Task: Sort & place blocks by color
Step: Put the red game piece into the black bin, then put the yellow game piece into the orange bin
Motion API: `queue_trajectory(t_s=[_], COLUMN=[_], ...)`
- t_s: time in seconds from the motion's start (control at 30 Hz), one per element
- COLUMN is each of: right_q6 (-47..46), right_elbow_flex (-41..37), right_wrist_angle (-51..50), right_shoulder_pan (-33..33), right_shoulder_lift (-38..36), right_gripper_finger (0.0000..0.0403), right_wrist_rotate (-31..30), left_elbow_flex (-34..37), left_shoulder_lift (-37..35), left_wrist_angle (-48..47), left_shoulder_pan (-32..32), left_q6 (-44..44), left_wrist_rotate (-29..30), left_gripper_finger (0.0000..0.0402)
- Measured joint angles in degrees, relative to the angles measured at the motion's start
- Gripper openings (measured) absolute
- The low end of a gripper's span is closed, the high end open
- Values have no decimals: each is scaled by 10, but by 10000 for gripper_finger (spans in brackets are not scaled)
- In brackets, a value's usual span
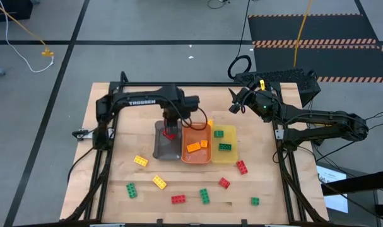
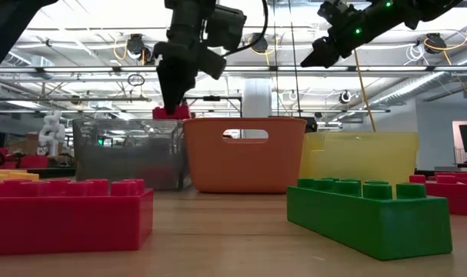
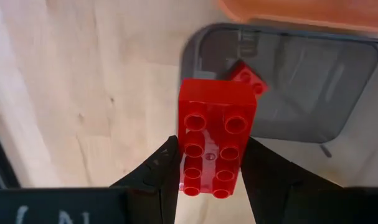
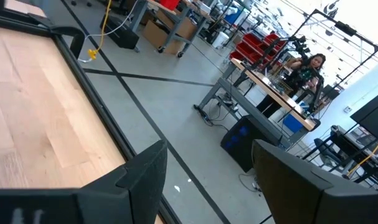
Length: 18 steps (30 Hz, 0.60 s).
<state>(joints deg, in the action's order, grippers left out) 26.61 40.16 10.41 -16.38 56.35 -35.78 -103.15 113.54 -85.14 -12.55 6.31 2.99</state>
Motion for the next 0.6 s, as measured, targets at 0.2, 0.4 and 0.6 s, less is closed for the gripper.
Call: queue_trajectory(t_s=[0.2,0.4,0.6], right_q6=[-1,-3,-4], right_elbow_flex=[0,0,0], right_wrist_angle=[0,5,5], right_shoulder_pan=[0,0,0], right_shoulder_lift=[0,0,0], right_gripper_finger=[226,226,226], right_wrist_rotate=[0,0,0], left_elbow_flex=[53,86,88], left_shoulder_lift=[0,0,0], left_wrist_angle=[-6,-3,4], left_shoulder_pan=[32,44,45], left_q6=[-12,-24,-24], left_wrist_rotate=[0,1,1], left_gripper_finger=[148,188,225])
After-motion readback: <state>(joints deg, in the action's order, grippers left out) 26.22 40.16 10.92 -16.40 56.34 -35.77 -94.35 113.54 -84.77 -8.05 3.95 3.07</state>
